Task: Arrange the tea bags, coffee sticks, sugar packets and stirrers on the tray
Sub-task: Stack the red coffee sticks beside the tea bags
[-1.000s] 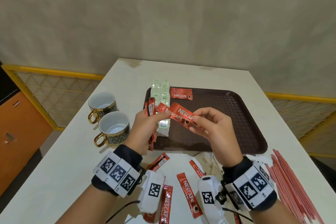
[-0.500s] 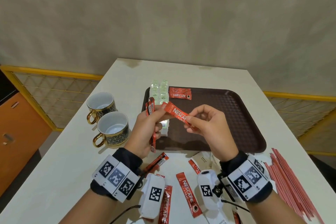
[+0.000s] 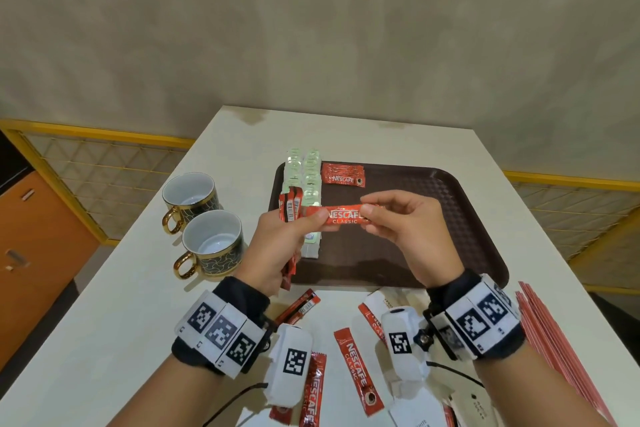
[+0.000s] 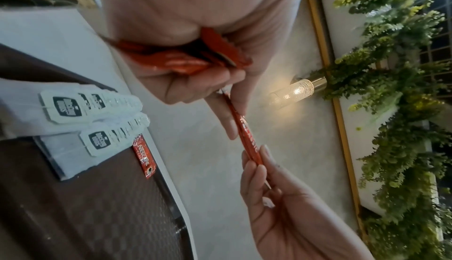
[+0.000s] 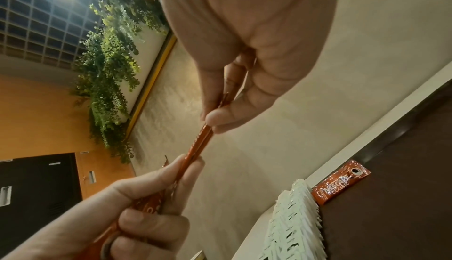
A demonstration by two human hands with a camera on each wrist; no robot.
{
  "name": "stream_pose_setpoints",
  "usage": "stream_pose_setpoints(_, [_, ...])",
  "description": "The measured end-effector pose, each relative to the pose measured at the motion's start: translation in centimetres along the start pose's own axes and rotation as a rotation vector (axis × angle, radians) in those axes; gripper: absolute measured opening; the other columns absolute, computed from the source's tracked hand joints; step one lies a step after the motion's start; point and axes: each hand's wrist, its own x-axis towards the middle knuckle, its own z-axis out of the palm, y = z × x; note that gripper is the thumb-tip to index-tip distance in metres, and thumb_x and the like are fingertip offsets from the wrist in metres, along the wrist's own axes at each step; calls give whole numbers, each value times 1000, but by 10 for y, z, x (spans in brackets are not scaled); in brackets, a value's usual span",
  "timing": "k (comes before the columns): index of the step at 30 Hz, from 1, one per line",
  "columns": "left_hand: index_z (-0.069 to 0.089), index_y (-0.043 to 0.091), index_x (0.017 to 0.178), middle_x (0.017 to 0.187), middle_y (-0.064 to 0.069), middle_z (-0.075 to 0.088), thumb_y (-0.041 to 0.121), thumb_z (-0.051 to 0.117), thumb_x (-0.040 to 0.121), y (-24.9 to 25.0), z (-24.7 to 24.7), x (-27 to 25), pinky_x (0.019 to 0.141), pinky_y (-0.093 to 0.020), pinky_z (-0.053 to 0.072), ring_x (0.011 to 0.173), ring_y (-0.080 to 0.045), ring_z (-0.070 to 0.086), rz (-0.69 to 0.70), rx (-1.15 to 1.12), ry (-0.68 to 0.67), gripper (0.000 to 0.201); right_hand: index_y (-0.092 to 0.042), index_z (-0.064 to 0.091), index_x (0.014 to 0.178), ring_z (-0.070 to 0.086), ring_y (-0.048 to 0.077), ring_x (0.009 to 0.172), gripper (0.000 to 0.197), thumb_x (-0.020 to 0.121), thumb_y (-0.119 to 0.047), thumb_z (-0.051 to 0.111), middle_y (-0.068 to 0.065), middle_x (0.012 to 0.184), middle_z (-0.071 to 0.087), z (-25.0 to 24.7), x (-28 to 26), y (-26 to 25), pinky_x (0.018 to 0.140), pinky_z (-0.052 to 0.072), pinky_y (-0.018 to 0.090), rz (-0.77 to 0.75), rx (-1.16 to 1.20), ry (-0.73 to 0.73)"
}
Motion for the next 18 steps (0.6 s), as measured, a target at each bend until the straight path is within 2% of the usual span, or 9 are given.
stream_pose_setpoints(3, [66, 14, 115, 87, -3, 77, 26, 65, 91, -9, 2, 4, 112, -57, 26, 99, -19, 52, -29, -9, -21, 27, -2, 69, 106, 70, 19, 83, 23, 84, -6, 70, 18, 96, 72, 2, 9, -2, 67, 57, 20, -40, 35, 47])
stream_pose_setpoints(5, [65, 15, 114, 94, 1, 77, 29, 65, 91, -16, 1, 6, 114, -58, 22, 110, -31, 50, -76, -4, -31, 27, -1, 67, 109, 71, 21, 88, 26, 84, -8, 70, 15, 99, 73, 1, 16, -4, 72, 57, 23, -71, 39, 31])
stream_pose_setpoints(6, [66, 16, 112, 96, 2, 77, 30, 65, 91, -19, 0, 7, 114, -58, 23, 108, -33, 55, -98, 7, -41, 25, 0, 67, 109, 71, 22, 91, 25, 85, -8, 70, 15, 100, 73, 0, 19, -6, 74, 57, 25, -78, 27, 10])
stream_pose_setpoints(8, [66, 18, 111, 98, 4, 77, 32, 65, 91, -24, 0, 8, 113, -57, 27, 77, -12, 66, -120, 24, -69, 24, 0, 68, 106, 70, 22, 90, 22, 85, -7, 69, 16, 101, 72, -3, 24, -8, 75, 57, 25, -79, -33, -35])
stream_pose_setpoints(9, [66, 18, 112, 98, 5, 77, 32, 65, 91, -27, 1, 9, 112, -57, 29, 63, -4, 62, -122, 31, -82, 25, 1, 69, 104, 70, 20, 87, 19, 86, -6, 69, 17, 99, 72, -4, 26, -8, 74, 57, 24, -79, -72, -44])
stream_pose_setpoints(10, [66, 18, 113, 98, 5, 77, 32, 64, 92, -28, 1, 10, 111, -57, 30, 59, -3, 62, -121, 40, -92, 25, 1, 70, 101, 69, 19, 85, 16, 86, -5, 68, 17, 98, 72, -4, 29, -8, 73, 57, 22, -82, -103, -43])
stream_pose_setpoints(13, [65, 18, 115, 97, 5, 77, 31, 63, 93, -29, 4, 11, 111, -56, 30, 85, -9, 62, -117, 61, -107, 26, 0, 71, 100, 69, 19, 84, 15, 87, -5, 68, 17, 97, 72, -4, 34, -5, 73, 57, 23, -87, -133, -33])
stream_pose_setpoints(15, [66, 20, 114, 96, 7, 77, 32, 63, 93, -28, 6, 13, 111, -53, 32, 81, -10, 68, -101, 85, -105, 25, 1, 70, 102, 70, 19, 83, 17, 87, -6, 68, 18, 97, 72, -2, 37, -3, 73, 58, 23, -73, -146, -57])
stream_pose_setpoints(18, [67, 19, 111, 94, 7, 77, 32, 64, 92, -28, 5, 18, 111, -48, 37, 77, 4, 66, -66, 108, -83, 23, 3, 69, 98, 69, 16, 78, 13, 87, -4, 67, 24, 96, 70, -3, 41, 1, 68, 58, 20, -49, -191, -78])
